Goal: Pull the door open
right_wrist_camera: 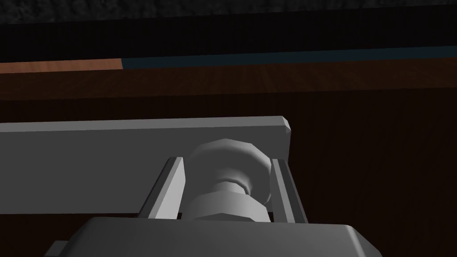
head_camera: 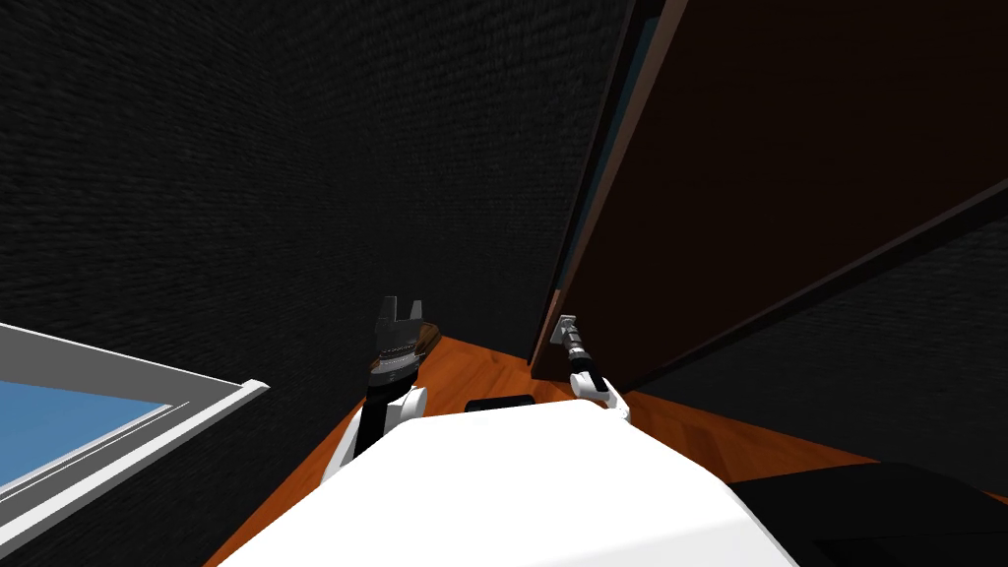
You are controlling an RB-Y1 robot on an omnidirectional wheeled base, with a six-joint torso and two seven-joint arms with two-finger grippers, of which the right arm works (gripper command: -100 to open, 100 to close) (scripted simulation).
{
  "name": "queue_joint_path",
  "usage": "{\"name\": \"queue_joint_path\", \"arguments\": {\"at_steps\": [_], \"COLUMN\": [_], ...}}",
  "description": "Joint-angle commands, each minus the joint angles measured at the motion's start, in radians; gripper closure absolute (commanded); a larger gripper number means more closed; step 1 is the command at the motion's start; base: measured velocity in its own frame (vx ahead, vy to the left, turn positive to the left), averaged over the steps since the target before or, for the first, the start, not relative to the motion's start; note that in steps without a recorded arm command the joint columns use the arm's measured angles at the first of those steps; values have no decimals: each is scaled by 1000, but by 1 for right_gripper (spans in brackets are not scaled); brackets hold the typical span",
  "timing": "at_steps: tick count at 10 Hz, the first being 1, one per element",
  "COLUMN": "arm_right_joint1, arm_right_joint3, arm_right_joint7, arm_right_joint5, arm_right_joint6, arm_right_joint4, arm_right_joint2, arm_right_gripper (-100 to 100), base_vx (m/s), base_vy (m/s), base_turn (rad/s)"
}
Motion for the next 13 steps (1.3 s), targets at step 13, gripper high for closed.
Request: {"name": "queue_joint_path", "arguments": {"at_steps": [13], "arm_right_joint1": [86], "arm_right_joint3": [13], "arm_right_joint7": [-351], "arm_right_joint5": [-28], "arm_right_joint6": [-6], "arm_right_joint4": [-72], "arm_right_joint2": [-2], "arm_right_gripper": [100], "base_vx": [-13], "base_vy": [-12], "base_turn": [30]}}
